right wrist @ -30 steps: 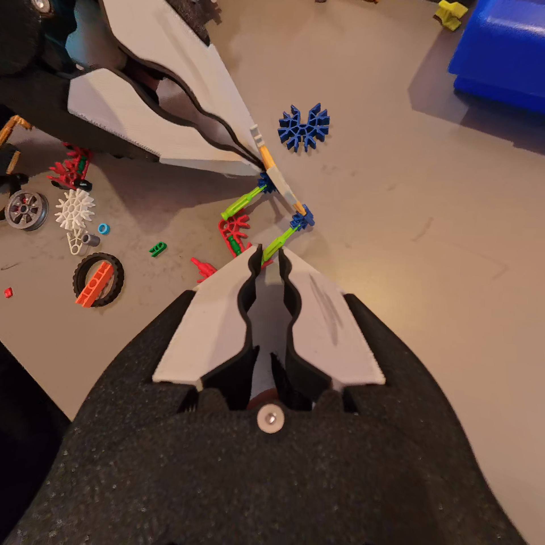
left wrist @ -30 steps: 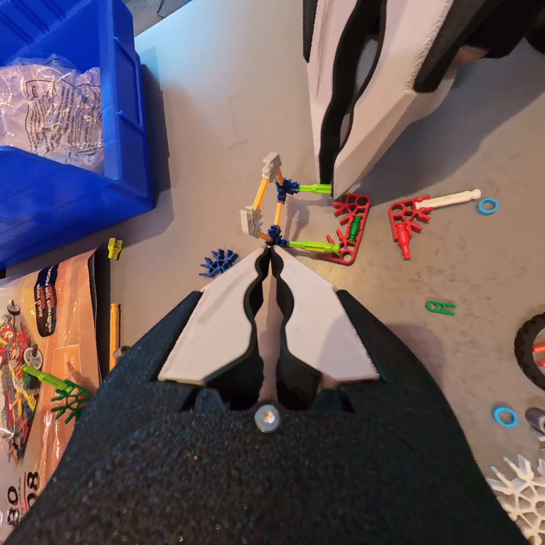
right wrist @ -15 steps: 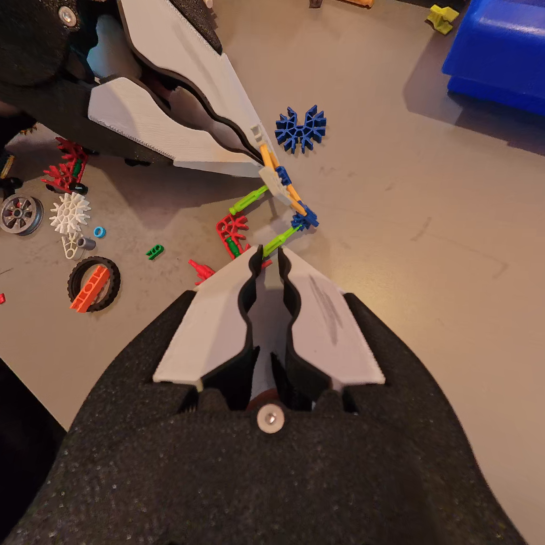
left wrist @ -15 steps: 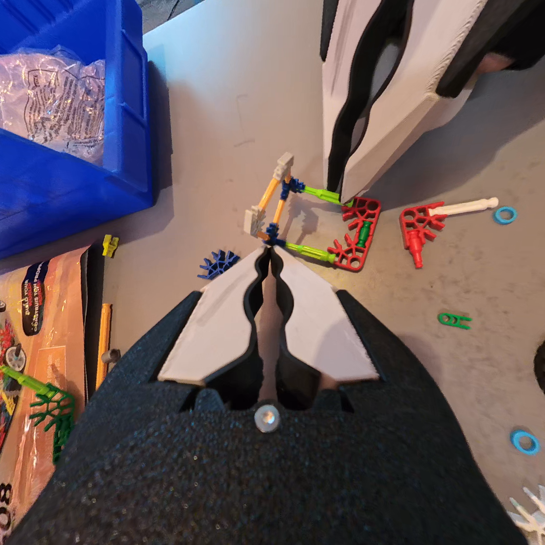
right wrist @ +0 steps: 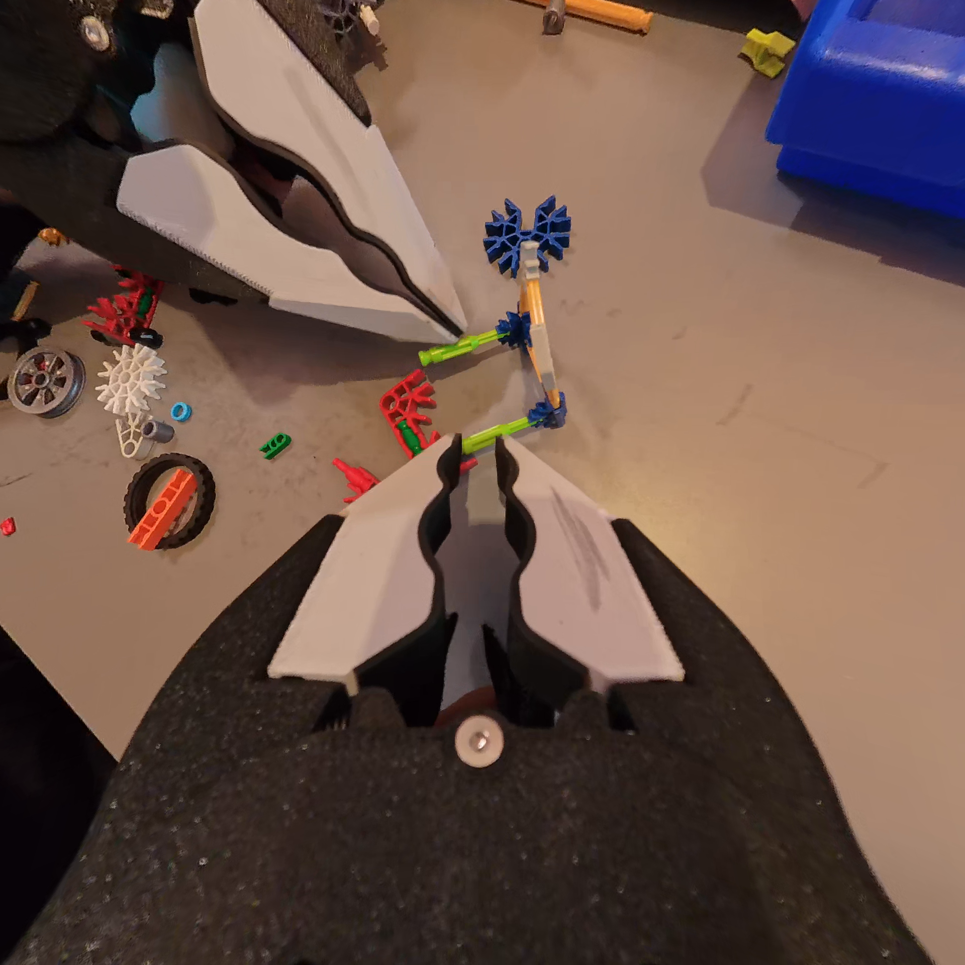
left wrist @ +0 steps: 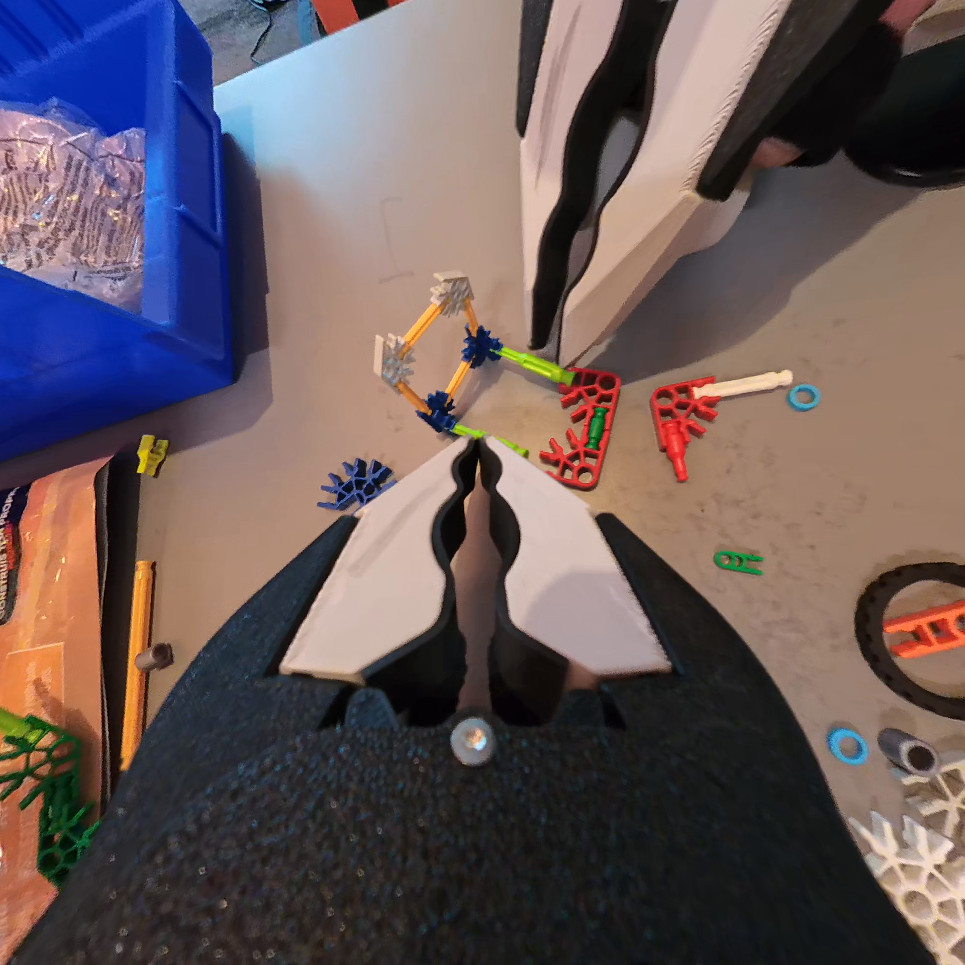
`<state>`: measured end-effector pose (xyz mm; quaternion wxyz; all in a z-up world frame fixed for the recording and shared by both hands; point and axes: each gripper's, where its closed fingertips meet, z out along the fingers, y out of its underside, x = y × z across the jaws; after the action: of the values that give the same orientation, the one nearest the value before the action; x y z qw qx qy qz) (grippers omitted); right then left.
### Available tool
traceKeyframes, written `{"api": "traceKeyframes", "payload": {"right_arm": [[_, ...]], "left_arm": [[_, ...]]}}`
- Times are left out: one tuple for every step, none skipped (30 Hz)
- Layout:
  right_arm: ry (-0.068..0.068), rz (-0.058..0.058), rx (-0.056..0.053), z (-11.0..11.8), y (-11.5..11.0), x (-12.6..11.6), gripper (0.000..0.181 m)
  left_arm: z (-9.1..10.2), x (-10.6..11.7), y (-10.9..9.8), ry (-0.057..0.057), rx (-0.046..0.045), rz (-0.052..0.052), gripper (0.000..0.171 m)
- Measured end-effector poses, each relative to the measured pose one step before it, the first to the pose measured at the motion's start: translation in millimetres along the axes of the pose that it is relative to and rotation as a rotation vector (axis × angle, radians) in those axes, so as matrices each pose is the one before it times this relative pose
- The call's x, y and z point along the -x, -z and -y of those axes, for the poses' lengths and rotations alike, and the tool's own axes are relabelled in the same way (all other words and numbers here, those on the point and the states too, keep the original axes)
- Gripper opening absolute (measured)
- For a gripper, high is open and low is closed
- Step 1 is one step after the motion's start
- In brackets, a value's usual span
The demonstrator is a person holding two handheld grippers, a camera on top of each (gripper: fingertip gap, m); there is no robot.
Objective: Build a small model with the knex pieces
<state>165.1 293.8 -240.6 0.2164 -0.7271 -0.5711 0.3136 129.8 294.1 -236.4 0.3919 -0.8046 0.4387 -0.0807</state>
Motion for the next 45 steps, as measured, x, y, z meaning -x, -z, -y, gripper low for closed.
{"api": "traceKeyframes", "payload": {"right_arm": [[-0.0021,0.0003,-0.0034,1.09,-0.76,-0.5,0.012],[0.0002,0.001,0.0002,0.38,-1.18,-0.03,0.012],[0.005,-0.0001,-0.0028,0.7,-0.78,0.1,0.012],[0.004,-0.0023,-0.0021,0.49,-0.16,-0.24,0.012],[0.0017,-0.0007,0.0023,-0.13,-0.06,-0.07,0.012],[0.0027,0.0013,0.0036,-0.59,0.04,0.06,0.012],[0.0016,0.002,0.0012,-0.36,0.08,0.33,0.012],[0.0,0.0013,0.0,-0.08,0.07,0.17,0.012],[0.0029,-0.0006,0.0009,-0.11,0.04,0.23,0.012],[0.0063,-0.002,-0.0004,0.25,0.22,0.27,0.011],[0.0054,-0.0028,0.0004,0.31,0.42,0.16,0.01],[0.0027,-0.0017,0.0027,-0.1,0.11,-0.06,0.01],[0.0018,0.0007,0.003,-0.28,0.13,0.31,0.01],[0.0012,0.002,0.0017,-0.25,-0.03,0.29,0.01],[-0.0009,0.0014,0.0001,-0.19,-0.34,0.1,0.01],[-0.0007,0.0003,-0.0001,-0.14,-0.21,-0.15,0.01],[0.0007,0.0007,0.0008,-0.32,0.12,0.0,0.01],[0.0014,0.0011,0.0024,-0.47,0.16,0.02,0.01],[0.0027,0.0007,0.003,-0.41,0.27,0.21,0.009],[0.0042,0.0001,0.0031,-0.54,0.19,0.21,0.009],[0.0035,0.0006,0.0019,-0.34,0.11,0.22,0.009],[0.0025,0.001,0.0,0.01,0.06,0.28,0.009],[0.0032,0.0007,-0.0004,-0.35,-0.12,0.1,0.009],[0.0026,-0.0004,-0.0027,-0.27,0.0,-0.26,0.008],[-0.0011,-0.0001,-0.0035,-0.18,0.12,-0.56,0.006],[-0.0038,0.0022,-0.003,-0.28,0.24,-0.27,0.006],[-0.0029,0.0033,-0.0031,-0.16,0.09,0.03,0.006],[-0.0001,0.0004,-0.0015,-0.28,-0.04,-0.03,0.005],[0.0046,-0.0033,0.0006,-0.14,0.08,-0.17,0.005],[0.0068,-0.0044,0.0021,-0.05,0.02,0.18,0.005],[0.0063,-0.0034,0.0025,-0.09,-0.09,0.35,0.005],[0.0086,-0.0054,0.0015,0.14,-0.3,0.22,0.005],[0.0114,-0.008,0.001,-0.06,-0.41,0.01,0.003],[0.0095,-0.0064,0.0011,-0.15,-0.25,0.15,0.003],[0.0064,-0.0038,0.0011,-0.04,-0.09,0.15,0.002],[0.0043,-0.0005,0.0015,-0.06,0.03,0.05,0.002],[0.0016,0.0011,0.0013,-0.04,0.24,0.07,0.002],[0.0008,-0.0024,-0.0014,0.39,0.4,-0.36,0.002],[0.0024,-0.0051,-0.0006,0.43,0.67,-0.41,0.002],[0.0028,0.0002,0.001,0.11,0.56,0.48,0.002],[-0.0015,0.008,-0.003,0.57,0.43,1.56,0.002],[-0.0069,0.0124,-0.0052,0.86,0.58,1.76,0.002],[-0.0079,0.0128,-0.003,0.33,0.33,1.53,0.002],[-0.0049,0.0052,-0.0001,-0.08,0.24,0.36,0.002],[-0.0008,-0.0098,-0.0024,0.11,0.37,-2.14,0.003]], "left_arm": [[-0.04,-1.62,-0.72,0.0012,0.00096,-0.0066,0.0],[-1.51,-1.67,-1.16,-0.0041,0.00994,-0.0057,0.0],[-1.19,-0.85,-0.93,-0.0066,0.00696,-0.0001,0.0],[-0.1,-0.21,-0.25,-0.0019,0.00114,0.0012,0.0],[0.31,0.05,0.3,0.0012,-0.00168,-0.0009,0.0],[0.94,-1.01,0.75,0.0034,-0.0055,-0.0089,0.0],[1.21,-1.45,0.75,0.0017,-0.00737,-0.0097,0.0],[0.49,-0.91,0.3,-0.0001,-0.00266,-0.0059,0.0],[-0.8,-0.46,-0.27,-0.0011,0.00413,-0.0018,0.0],[-0.57,-0.46,-0.27,-0.0013,0.00251,-0.0024,0.0],[-0.7,-0.87,-0.13,-0.0019,0.00302,-0.0045,0.0],[-0.67,0.27,0.34,-0.0025,0.00296,0.0012,0.0],[-0.15,0.34,0.38,0.002,0.00111,0.0002,0.0],[-0.03,-0.24,-0.04,0.0022,0.00016,-0.0022,0.0],[-0.12,-0.43,-0.25,-0.0007,0.00011,-0.0016,0.0],[0.07,-0.39,-0.08,-0.0016,-0.00022,-0.0005,0.0],[0.27,-0.4,0.26,-0.0024,-0.00017,-0.0019,0.0],[0.29,-0.28,0.4,-0.0016,-0.00051,-0.0007,0.0],[0.53,-0.15,0.27,0.0016,-0.00182,-0.0013,0.0],[0.41,-0.55,0.16,0.0013,-0.00214,-0.0035,0.0],[0.02,-1.16,-0.01,0.0009,0.00056,-0.0065,0.0],[-0.2,-0.85,0.07,0.0001,0.00052,-0.0048,0.0],[-0.63,0.81,0.0,0.0024,0.00532,0.0037,0.0],[-0.08,0.15,-0.08,0.0039,0.00407,-0.002,0.0],[0.46,-0.04,0.0,0.0035,-0.00045,-0.0029,0.0],[0.9,-0.45,0.27,0.0013,-0.00443,-0.0025,0.0],[0.61,-0.77,0.05,0.003,-0.0038,-0.0051,0.0],[-0.31,-0.4,-0.1,0.0016,0.00122,-0.0034,0.0],[0.05,-0.11,0.2,-0.0015,-0.0017,-0.0017,0.0],[0.76,-0.05,0.61,0.0017,-0.00705,-0.0032,0.0],[0.68,-0.4,0.77,0.0065,-0.00561,-0.0076,0.0],[-0.05,-0.59,0.76,0.0008,-0.00077,-0.006,0.0],[0.25,-0.49,0.84,-0.0047,-0.00175,-0.002,0.0],[0.66,-1.36,0.76,-0.0006,-0.0027,-0.0071,0.0],[0.2,-2.32,0.3,-0.001,0.00077,-0.0129,0.0],[-0.73,-1.37,-0.41,-0.0047,0.00676,-0.0046,0.0],[-1.78,-0.4,-1.03,-0.0052,0.01259,0.0021,0.0],[-1.36,-0.84,-1.17,-0.0048,0.00913,-0.0007,0.0],[0.36,-0.27,-0.61,-0.0032,-0.00283,0.0005,0.0],[0.64,0.56,-0.37,0.0021,-0.00488,0.0025,0.0],[-0.18,0.25,-0.16,0.003,-0.00072,-0.0005,0.0],[-0.37,0.32,0.04,0.0014,-0.00067,-0.0003,0.0],[0.32,0.59,0.42,0.003,-0.00428,0.0013,0.0],[0.22,0.62,0.54,0.0043,-0.00304,0.0005,0.0],[0.32,0.86,0.79,0.0018,-0.00339,0.0025,0.0]]}}
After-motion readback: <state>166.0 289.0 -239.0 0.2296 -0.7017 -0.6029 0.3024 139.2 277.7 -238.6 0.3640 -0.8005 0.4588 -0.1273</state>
